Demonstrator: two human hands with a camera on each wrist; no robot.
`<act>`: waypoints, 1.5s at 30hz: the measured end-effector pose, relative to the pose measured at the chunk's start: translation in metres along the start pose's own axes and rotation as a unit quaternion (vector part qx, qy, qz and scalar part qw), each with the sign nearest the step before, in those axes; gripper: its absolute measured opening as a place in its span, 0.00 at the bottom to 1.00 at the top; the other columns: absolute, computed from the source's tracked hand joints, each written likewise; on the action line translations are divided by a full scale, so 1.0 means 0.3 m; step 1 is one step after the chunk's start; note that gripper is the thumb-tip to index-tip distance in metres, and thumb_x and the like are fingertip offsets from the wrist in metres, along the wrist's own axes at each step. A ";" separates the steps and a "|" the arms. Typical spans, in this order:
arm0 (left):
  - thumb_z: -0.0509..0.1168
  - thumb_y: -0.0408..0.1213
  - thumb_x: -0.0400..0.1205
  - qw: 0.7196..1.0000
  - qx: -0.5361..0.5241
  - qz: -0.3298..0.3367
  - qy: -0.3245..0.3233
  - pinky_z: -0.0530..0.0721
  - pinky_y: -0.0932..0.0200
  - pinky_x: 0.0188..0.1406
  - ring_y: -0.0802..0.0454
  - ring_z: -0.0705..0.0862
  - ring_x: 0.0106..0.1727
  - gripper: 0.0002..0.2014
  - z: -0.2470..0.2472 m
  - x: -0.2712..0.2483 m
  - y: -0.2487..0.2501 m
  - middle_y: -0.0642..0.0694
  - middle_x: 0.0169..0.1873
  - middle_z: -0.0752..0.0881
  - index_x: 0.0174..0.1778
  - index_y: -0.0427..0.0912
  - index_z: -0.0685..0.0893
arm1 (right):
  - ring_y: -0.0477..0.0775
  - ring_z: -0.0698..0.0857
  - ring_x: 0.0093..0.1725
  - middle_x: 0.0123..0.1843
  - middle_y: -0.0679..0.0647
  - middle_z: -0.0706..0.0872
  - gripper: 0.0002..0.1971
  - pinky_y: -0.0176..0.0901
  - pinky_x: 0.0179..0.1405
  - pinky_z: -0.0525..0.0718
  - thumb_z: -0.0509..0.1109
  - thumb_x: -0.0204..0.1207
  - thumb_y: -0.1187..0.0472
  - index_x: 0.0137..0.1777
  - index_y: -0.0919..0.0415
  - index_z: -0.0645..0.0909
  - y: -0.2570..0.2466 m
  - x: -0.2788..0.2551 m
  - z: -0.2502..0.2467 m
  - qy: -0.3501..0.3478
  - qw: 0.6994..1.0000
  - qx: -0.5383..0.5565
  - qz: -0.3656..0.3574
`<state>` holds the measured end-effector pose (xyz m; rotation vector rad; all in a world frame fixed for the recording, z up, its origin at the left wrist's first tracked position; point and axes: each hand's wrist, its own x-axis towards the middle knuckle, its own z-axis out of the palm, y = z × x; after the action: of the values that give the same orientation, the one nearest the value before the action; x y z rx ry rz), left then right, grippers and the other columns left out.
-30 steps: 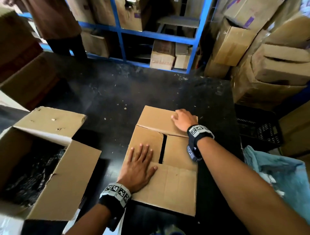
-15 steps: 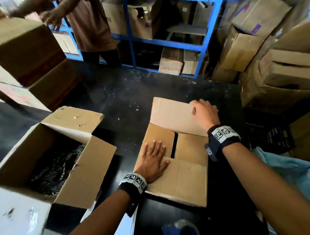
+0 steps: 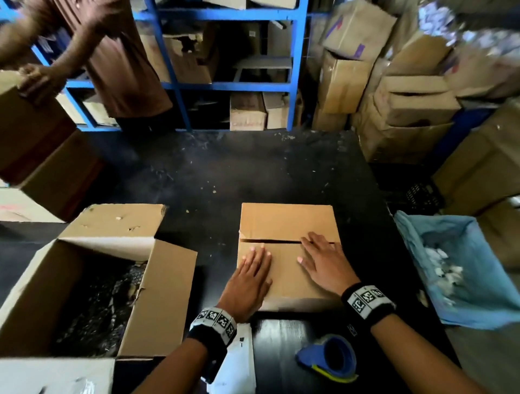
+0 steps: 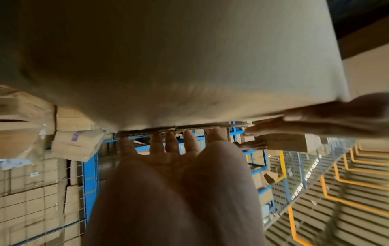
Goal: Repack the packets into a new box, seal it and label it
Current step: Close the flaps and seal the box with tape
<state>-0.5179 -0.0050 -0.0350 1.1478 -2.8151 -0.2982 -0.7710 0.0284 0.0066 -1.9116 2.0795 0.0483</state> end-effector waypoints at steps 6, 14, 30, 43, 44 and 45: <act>0.41 0.64 0.86 0.995 0.026 -0.090 -0.038 0.49 0.40 0.87 0.39 0.43 0.88 0.40 -0.017 0.132 -0.022 0.40 0.88 0.45 0.88 0.39 0.50 | 0.57 0.42 0.91 0.93 0.50 0.39 0.40 0.74 0.85 0.45 0.45 0.85 0.30 0.91 0.49 0.44 -0.043 -0.037 0.034 -0.035 0.998 -0.003 0.043; 0.37 0.67 0.85 0.994 0.045 -0.090 -0.045 0.43 0.45 0.87 0.42 0.41 0.89 0.41 -0.013 0.177 -0.043 0.41 0.88 0.44 0.89 0.43 0.48 | 0.55 0.36 0.91 0.92 0.48 0.34 0.39 0.75 0.85 0.39 0.38 0.85 0.30 0.91 0.47 0.36 -0.056 -0.035 0.091 -0.031 0.997 -0.006 0.064; 0.37 0.66 0.85 0.996 0.040 -0.077 -0.029 0.47 0.40 0.87 0.39 0.46 0.88 0.42 0.005 0.173 -0.040 0.40 0.88 0.48 0.88 0.41 0.50 | 0.58 0.48 0.91 0.92 0.60 0.46 0.34 0.55 0.89 0.49 0.53 0.91 0.50 0.91 0.65 0.46 -0.032 -0.479 0.336 0.136 0.960 0.147 0.198; 0.37 0.66 0.85 0.996 0.037 -0.076 -0.028 0.47 0.39 0.86 0.38 0.48 0.88 0.41 -0.008 0.176 -0.040 0.39 0.88 0.50 0.88 0.40 0.50 | 0.66 0.81 0.70 0.68 0.60 0.85 0.20 0.57 0.65 0.85 0.65 0.80 0.65 0.72 0.58 0.77 -0.116 -0.626 0.535 -0.047 0.958 0.124 0.253; 0.37 0.66 0.85 0.996 0.037 -0.077 -0.028 0.47 0.39 0.86 0.38 0.48 0.88 0.41 -0.008 0.176 -0.041 0.39 0.88 0.50 0.88 0.40 0.50 | 0.66 0.83 0.69 0.68 0.60 0.86 0.20 0.58 0.64 0.85 0.64 0.80 0.66 0.71 0.57 0.77 -0.114 -0.623 0.532 -0.046 0.958 0.126 0.252; 0.37 0.66 0.85 0.996 0.038 -0.077 -0.029 0.47 0.39 0.86 0.38 0.48 0.88 0.41 -0.008 0.177 -0.041 0.39 0.88 0.50 0.88 0.40 0.50 | 0.66 0.84 0.68 0.67 0.60 0.86 0.20 0.57 0.63 0.86 0.64 0.79 0.67 0.71 0.57 0.77 -0.112 -0.623 0.525 -0.045 0.959 0.129 0.249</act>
<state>-0.5471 -0.0512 -0.0348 1.3974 -2.8139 -0.2411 -0.6950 0.2425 -0.0896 -1.1844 2.3184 -0.0206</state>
